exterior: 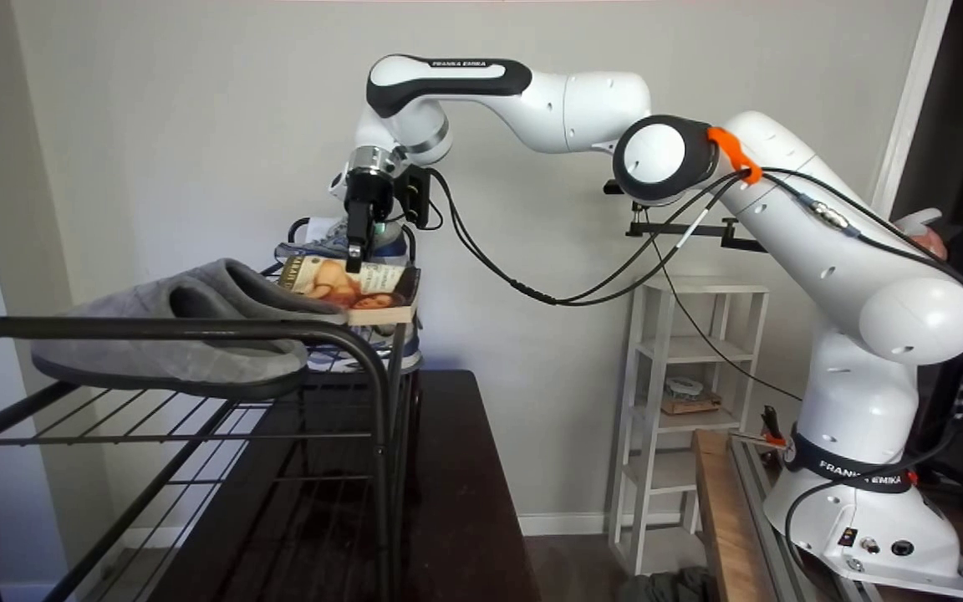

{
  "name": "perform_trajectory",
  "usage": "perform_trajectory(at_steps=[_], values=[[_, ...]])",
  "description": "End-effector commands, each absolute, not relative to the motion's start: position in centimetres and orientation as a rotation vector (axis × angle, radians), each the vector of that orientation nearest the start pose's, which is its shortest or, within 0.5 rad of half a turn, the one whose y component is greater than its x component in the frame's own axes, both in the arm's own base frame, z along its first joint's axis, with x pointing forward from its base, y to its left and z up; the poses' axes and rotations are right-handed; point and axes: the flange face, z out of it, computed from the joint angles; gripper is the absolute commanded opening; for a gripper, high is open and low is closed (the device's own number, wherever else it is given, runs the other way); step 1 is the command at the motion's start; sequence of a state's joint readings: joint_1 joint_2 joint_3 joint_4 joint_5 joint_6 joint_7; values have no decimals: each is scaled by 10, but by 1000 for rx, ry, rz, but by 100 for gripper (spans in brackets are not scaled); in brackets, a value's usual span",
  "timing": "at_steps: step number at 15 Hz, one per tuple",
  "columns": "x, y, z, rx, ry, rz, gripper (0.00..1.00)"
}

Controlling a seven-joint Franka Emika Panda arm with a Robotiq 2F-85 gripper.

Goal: Move the sneaker on the top shelf to the right then place the book on the counter.

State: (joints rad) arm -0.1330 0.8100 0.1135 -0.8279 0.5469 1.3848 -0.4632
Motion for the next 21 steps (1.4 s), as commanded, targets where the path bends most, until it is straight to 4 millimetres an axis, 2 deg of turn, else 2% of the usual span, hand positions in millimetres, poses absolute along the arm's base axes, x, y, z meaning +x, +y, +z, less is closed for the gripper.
perform_trajectory(at_steps=[1, 2, 6, 8, 12, 15, 16, 17, 18, 21], values=[[731, 14, 452, -2280, -555, 143, 4], [730, 14, 453, -2266, -548, 152, 7], [724, 5, 461, -2286, -514, 196, 7], [710, -5, 485, -2328, -511, 230, 7], [666, -22, 540, -2444, -510, 423, 7], [632, -30, 564, -2446, -592, 603, 7], [623, -31, 566, -2433, -625, 664, 7], [613, -18, 548, -2426, -673, 709, 7], [610, -18, 544, -2416, -703, 753, 7], [614, -9, 507, -2382, -792, 858, 7]])
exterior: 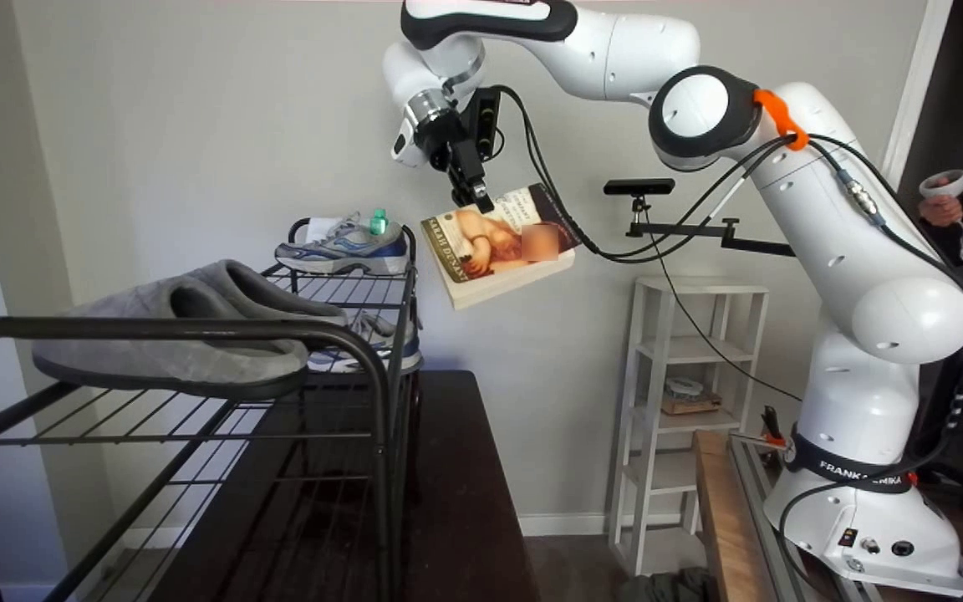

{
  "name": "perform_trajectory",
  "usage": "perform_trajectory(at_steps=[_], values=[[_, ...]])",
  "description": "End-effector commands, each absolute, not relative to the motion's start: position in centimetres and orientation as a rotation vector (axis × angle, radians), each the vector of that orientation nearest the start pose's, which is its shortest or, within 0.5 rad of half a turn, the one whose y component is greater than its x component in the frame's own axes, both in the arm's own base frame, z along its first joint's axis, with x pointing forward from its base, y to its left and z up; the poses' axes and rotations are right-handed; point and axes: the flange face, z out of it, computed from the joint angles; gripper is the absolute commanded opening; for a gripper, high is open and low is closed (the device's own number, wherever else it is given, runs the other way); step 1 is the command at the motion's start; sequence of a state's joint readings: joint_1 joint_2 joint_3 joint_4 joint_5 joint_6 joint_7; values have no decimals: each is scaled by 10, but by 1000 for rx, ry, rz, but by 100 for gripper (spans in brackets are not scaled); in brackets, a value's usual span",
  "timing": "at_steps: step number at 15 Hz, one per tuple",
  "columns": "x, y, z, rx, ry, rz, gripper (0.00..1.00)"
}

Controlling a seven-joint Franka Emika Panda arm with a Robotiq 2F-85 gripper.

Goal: Move the sneaker on the top shelf to the right then place the book on the counter.

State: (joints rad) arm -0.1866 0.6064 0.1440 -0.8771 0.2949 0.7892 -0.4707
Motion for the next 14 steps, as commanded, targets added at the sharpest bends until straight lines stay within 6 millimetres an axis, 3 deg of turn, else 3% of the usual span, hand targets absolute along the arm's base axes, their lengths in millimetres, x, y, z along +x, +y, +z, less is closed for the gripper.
perform_trajectory(at_steps=[1, 5, 7, 11, 14], values=[[614, -5, 494, -2367, -814, 899, 7], [608, 11, 429, -2277, -941, 1118, 7], [617, 14, 415, -2297, -940, 1145, 7], [646, 15, 394, -2505, -813, 961, 7], [654, 13, 382, -2578, -760, 935, 7]])
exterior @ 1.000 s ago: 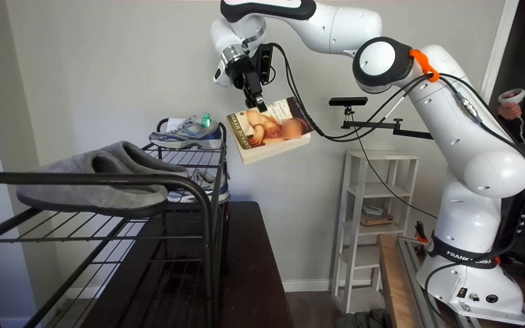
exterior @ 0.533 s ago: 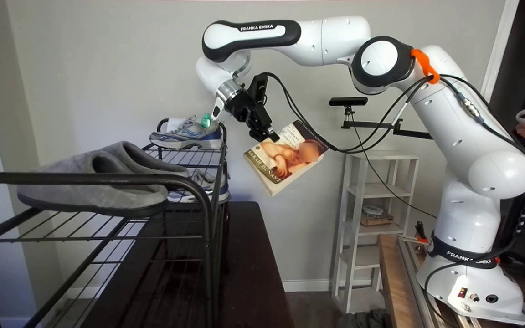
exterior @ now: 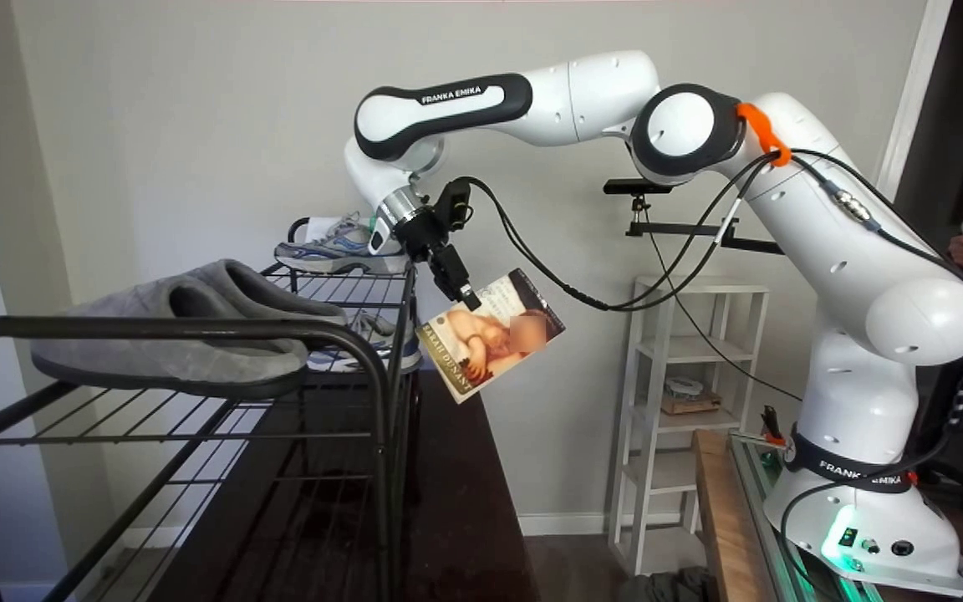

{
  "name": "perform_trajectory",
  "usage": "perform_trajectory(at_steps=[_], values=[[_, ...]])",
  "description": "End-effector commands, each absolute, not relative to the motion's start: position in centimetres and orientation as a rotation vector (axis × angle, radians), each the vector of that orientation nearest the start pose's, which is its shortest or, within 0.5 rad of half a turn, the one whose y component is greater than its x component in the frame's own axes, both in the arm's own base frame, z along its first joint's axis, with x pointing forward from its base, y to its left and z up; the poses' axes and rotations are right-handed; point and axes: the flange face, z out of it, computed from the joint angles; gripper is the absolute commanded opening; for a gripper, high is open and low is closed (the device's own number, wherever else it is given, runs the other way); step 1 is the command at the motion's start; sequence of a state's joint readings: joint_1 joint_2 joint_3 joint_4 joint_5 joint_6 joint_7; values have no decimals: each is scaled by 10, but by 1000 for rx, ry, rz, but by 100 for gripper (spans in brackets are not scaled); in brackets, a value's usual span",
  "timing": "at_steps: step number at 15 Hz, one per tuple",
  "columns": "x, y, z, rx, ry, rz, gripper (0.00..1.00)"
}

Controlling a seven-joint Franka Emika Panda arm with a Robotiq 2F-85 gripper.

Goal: Move the sneaker on the top shelf to the right then place the book on the counter.

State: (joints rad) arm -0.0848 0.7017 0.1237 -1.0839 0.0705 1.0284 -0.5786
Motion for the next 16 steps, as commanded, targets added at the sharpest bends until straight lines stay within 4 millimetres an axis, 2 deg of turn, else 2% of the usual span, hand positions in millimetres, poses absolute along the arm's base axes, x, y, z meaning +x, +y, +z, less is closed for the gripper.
perform_trajectory(at_steps=[1, 4, 6, 12, 16], values=[[655, 11, 378, -2581, -737, 913, 7], [661, 5, 370, -2587, -692, 792, 7], [658, -1, 371, -2549, -662, 684, 7], [629, -24, 366, -2450, -486, 434, 7], [602, -17, 349, -2364, -382, 342, 7]])
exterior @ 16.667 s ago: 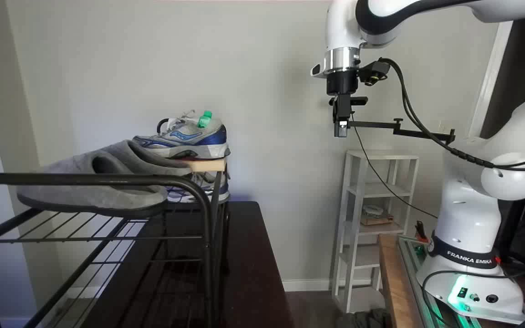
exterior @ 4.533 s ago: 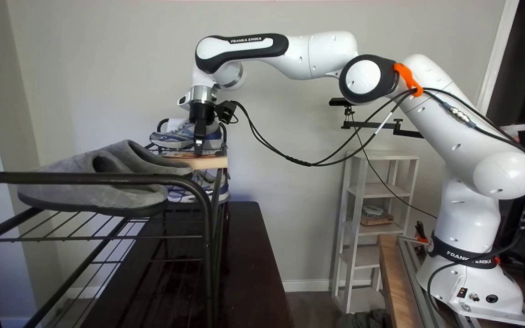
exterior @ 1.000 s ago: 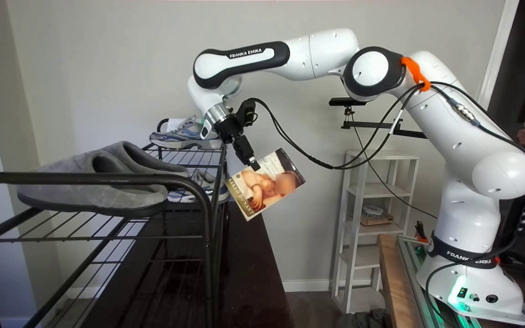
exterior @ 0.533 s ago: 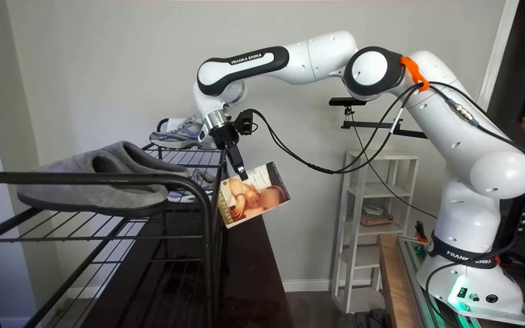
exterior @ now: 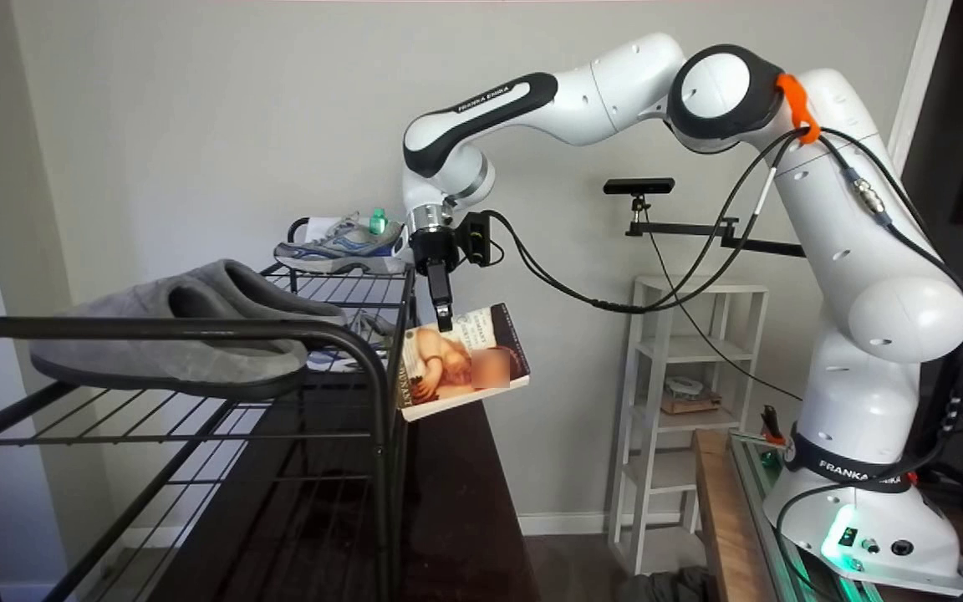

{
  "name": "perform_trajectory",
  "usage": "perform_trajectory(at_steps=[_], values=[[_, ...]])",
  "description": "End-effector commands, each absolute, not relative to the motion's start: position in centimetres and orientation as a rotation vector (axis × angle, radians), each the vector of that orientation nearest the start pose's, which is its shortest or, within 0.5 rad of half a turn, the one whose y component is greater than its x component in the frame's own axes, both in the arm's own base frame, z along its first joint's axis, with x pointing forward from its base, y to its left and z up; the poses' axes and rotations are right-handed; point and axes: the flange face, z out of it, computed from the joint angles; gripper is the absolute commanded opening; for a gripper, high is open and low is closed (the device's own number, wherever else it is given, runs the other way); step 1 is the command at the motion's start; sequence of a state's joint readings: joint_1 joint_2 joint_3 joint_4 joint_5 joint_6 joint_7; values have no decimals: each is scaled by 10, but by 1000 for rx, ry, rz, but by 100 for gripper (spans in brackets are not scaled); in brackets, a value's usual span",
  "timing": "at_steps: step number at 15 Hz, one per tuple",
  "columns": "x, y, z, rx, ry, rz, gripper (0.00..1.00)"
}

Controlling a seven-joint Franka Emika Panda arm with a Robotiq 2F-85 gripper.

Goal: Move the sneaker on the top shelf to the right then place the book on the counter.

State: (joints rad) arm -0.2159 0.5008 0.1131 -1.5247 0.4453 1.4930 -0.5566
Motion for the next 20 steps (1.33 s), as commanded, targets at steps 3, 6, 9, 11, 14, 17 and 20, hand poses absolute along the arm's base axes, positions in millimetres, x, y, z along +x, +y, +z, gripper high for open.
perform_trajectory(at_steps=[3, 6, 9, 11, 14, 17, 20], values=[[563, -10, 330, -2275, -343, 397, 7], [519, -18, 308, -2253, -374, 443, 7], [498, -41, 289, -2252, -412, 460, 7], [498, -62, 283, -2174, -468, 481, 7], [501, -63, 276, -2193, -432, 464, 27], [510, -61, 284, -2241, -399, 344, 7], [533, -52, 274, -2315, -365, 227, 7]])
